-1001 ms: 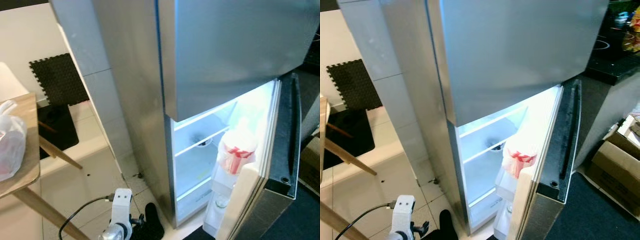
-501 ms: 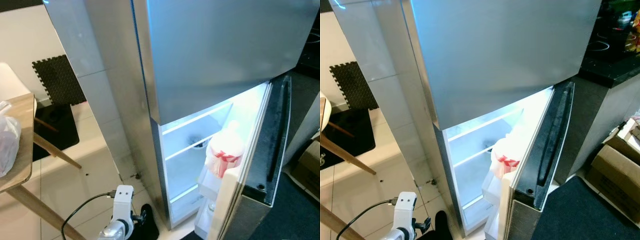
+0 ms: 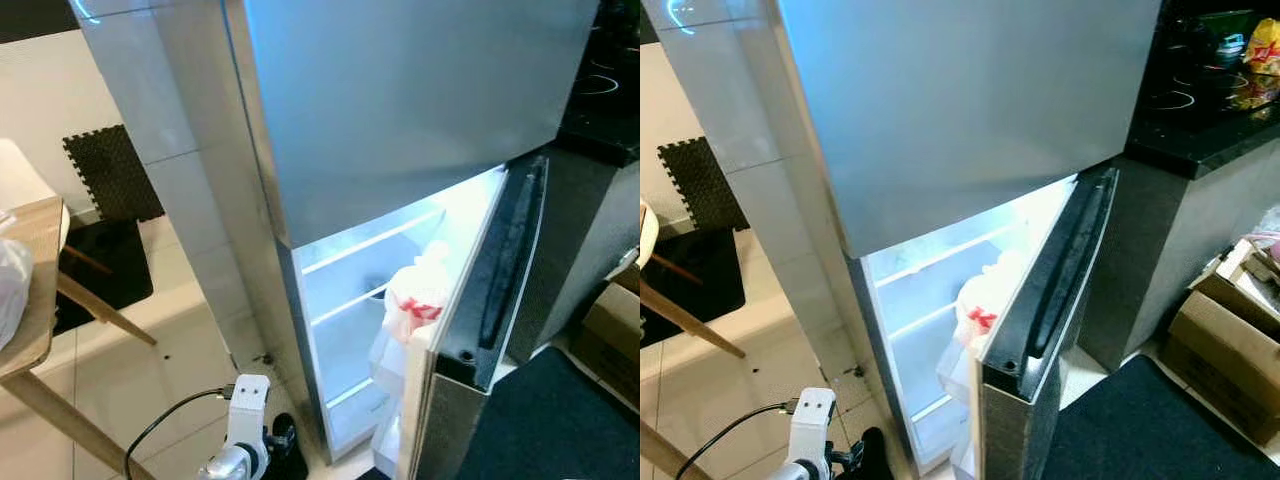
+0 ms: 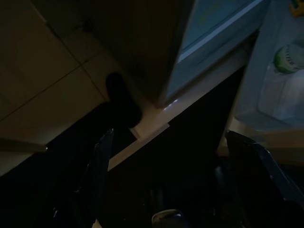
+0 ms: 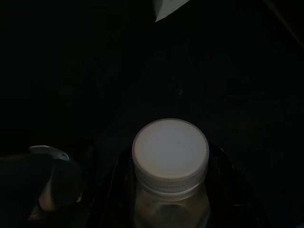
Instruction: Restocking fridge
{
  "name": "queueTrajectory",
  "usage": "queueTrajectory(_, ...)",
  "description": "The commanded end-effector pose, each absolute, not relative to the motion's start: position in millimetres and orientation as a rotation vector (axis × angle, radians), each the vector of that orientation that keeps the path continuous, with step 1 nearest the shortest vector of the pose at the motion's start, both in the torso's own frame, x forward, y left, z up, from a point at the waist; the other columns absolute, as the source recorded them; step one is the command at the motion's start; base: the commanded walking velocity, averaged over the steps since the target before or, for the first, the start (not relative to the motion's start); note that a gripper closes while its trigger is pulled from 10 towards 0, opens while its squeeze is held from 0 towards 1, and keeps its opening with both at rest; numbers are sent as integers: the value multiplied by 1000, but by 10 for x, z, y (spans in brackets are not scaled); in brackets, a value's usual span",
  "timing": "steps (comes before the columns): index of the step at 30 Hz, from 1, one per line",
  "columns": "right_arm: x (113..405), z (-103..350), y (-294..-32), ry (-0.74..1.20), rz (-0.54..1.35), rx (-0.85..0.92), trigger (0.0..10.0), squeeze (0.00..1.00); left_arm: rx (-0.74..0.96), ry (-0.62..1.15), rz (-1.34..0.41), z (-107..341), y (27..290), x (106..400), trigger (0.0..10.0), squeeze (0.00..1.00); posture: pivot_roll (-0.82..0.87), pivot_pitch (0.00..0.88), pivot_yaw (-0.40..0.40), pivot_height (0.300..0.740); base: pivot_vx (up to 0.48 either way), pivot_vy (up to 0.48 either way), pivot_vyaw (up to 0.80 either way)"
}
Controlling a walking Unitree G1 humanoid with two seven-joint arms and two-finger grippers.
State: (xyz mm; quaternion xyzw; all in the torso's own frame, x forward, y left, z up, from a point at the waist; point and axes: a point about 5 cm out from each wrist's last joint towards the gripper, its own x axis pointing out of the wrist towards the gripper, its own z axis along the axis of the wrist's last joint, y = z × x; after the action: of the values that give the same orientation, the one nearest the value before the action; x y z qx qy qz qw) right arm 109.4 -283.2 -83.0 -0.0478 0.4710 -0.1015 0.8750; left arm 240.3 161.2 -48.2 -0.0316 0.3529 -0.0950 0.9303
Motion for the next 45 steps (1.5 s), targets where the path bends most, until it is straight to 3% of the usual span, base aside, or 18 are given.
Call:
queueTrajectory(1, 1104, -827, -2824, 970, -205, -98, 10000, 0, -69, 732, -199, -514, 1596, 2356, 10000, 0, -145, 16, 71, 726, 0, -364, 0)
queueTrajectory(17, 1096, -803, -2879, 962, -201, -104, 10000, 0, -80, 722, -196, -505, 1573, 2371, 10000, 0, -146, 21, 62, 726, 0, -364, 0)
queueTrajectory(19, 1163, -811, -2830, 965, -198, -105, 10000, 0, -85, 720, -192, -504, 1577, 2371, 10000, 0, -145, 22, 62, 726, 0, -364, 0)
queueTrajectory(20, 1379, -801, -2683, 940, -181, -104, 10000, 0, -86, 719, -190, -506, 1581, 2367, 10000, 0, -145, 24, 61, 726, 0, -364, 0)
queueTrajectory(24, 1524, -776, -2595, 914, -168, -104, 10000, 0, -89, 719, -184, -511, 1592, 2357, 10000, 0, -145, 24, 61, 726, 0, -364, 0)
queueTrajectory(45, 1463, -837, -2505, 946, -169, -100, 10000, 0, -101, 712, -115, -549, 1689, 2282, 10000, 0, -149, 25, 61, 726, 0, 0, 0)
